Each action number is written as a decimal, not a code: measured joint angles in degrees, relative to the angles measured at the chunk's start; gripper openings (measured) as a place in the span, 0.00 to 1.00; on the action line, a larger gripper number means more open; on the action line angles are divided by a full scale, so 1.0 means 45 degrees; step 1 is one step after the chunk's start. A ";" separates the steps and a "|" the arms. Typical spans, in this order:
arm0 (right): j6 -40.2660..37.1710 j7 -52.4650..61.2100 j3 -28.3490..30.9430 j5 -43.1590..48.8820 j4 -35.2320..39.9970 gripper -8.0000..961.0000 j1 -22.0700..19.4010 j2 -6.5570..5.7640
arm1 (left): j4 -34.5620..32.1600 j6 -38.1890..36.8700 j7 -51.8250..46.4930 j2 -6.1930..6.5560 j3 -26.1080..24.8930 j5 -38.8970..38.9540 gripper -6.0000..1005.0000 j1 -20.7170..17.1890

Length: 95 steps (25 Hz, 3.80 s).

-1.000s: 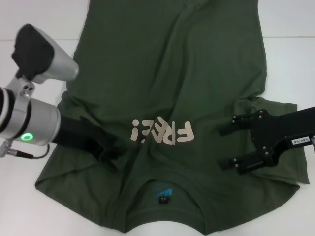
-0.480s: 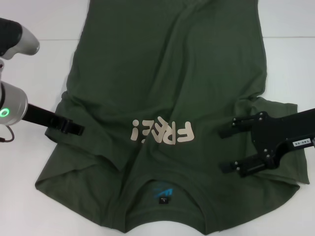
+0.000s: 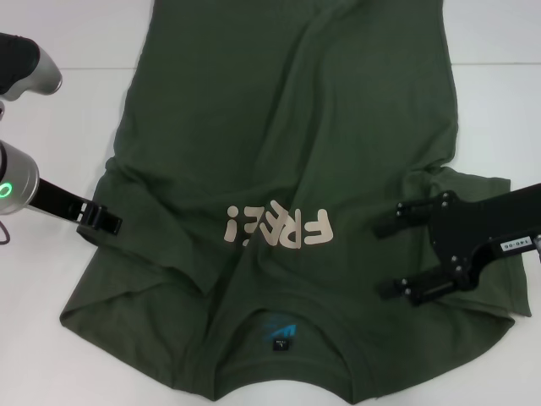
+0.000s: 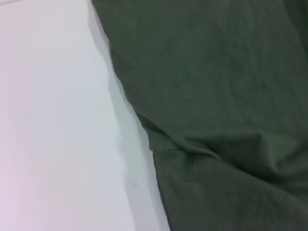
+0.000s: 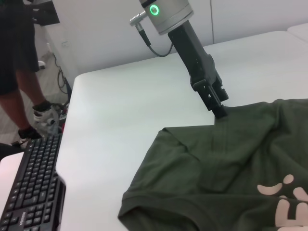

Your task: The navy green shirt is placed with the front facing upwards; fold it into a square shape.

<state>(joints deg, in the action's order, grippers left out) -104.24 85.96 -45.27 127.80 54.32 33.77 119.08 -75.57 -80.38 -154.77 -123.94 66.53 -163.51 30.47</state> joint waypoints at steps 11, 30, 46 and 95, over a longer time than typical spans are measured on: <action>-0.0098 0.0027 -0.0453 0.0000 0.0004 0.92 0.0006 -0.0034 | 0.0266 -0.0136 -0.0111 0.0043 -0.0076 -0.0023 0.64 0.0026; -0.0098 0.0013 -0.0648 0.0002 0.0019 0.92 -0.0022 0.0020 | 0.1186 0.0799 0.0016 0.0055 0.0033 -0.0054 0.59 0.0214; 0.0046 -0.0053 -0.0697 0.0020 0.0005 0.92 0.0014 -0.0053 | 0.1347 0.1048 -0.0059 0.0043 0.0215 -0.0051 0.24 0.0450; -0.0078 -0.0943 -0.0840 0.0000 0.0140 0.92 0.0158 -0.0051 | 0.1689 0.1801 -0.0572 -0.0004 0.0737 0.2201 0.02 0.2514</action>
<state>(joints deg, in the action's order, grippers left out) -104.59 81.72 -49.04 127.80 54.95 34.49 118.85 -67.96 -72.27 -157.35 -123.96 69.85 -153.60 41.78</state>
